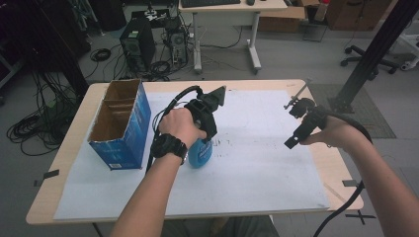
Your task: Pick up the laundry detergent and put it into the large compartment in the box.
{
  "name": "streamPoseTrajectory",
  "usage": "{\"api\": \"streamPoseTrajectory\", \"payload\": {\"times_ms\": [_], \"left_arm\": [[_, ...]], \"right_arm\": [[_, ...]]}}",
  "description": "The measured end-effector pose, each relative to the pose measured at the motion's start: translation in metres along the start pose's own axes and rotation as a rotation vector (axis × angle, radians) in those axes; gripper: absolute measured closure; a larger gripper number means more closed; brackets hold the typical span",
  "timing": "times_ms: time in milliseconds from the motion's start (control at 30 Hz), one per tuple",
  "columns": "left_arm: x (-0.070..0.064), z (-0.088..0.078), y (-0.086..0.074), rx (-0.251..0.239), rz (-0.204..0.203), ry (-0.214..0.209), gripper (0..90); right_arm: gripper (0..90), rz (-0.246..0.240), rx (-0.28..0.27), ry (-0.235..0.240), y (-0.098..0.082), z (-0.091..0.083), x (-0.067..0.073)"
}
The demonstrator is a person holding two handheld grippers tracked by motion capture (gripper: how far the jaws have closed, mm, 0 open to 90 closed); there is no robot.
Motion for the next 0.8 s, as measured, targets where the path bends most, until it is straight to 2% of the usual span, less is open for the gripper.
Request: {"api": "streamPoseTrajectory", "payload": {"times_ms": [267,467,800], "left_arm": [[0.001,-0.013,0.001,-0.008,0.009,0.003,37.6],[-0.002,-0.022,0.002,-0.008,0.020,-0.021,37.6],[-0.004,-0.039,0.007,-0.009,0.037,-0.015,37.7]], "right_arm": [[13.2,-0.001,-0.002,-0.002,0.002,-0.002,0.001],[13.2,0.000,-0.005,-0.002,0.002,-0.003,0.001],[13.2,0.001,-0.009,-0.005,0.000,-0.007,0.000]]}}
Point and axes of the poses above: each handheld gripper's, and its own axes: z roughly forward along the jaws, y roughly out of its top, x roughly to its left, the point moved 9 cm from there along z, roughly forward along the jaws, and after that the axes turned 1 degree about y, right-handed, at the moved point
